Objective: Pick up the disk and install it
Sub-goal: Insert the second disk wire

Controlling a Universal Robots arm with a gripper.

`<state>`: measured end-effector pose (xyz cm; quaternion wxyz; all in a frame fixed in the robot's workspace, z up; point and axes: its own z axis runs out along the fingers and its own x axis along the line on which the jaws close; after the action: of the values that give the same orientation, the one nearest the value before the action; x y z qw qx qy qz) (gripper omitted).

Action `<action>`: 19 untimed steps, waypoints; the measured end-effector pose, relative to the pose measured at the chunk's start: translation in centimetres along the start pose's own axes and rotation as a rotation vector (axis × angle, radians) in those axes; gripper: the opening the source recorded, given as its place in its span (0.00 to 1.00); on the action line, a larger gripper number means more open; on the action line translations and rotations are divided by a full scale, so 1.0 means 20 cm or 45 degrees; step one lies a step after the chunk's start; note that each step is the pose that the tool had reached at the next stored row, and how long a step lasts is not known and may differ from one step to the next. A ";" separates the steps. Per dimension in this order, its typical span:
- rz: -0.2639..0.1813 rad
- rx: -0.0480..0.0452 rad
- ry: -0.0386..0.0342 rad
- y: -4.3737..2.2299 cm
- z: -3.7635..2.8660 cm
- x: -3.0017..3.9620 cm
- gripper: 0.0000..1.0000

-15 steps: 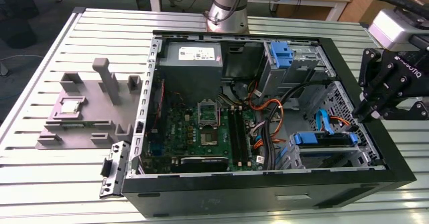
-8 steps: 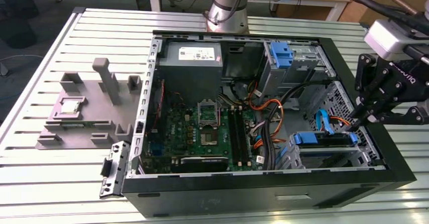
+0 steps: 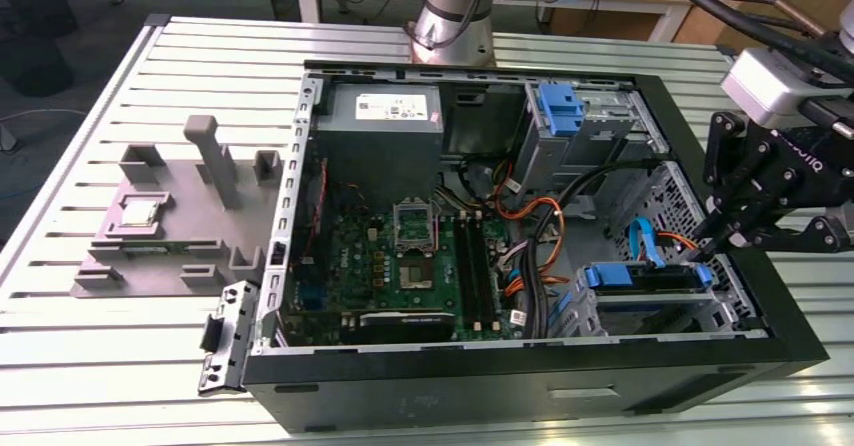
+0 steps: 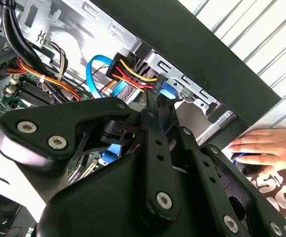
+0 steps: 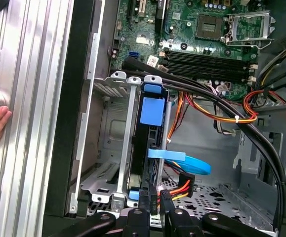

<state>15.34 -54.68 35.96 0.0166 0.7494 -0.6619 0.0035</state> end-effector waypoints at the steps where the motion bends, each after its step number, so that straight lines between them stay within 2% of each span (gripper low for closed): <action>1: 0.000 0.000 0.0000 0.000 0.000 0.000 0.24; 7: -0.001 0.000 -0.0002 -0.016 0.016 0.002 0.24; 14: -0.001 0.000 -0.0001 -0.019 0.044 0.001 0.24; 19: -0.001 0.000 -0.0001 -0.019 0.046 0.001 0.24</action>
<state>15.69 -54.68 35.03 0.0166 0.7497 -0.6616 0.0035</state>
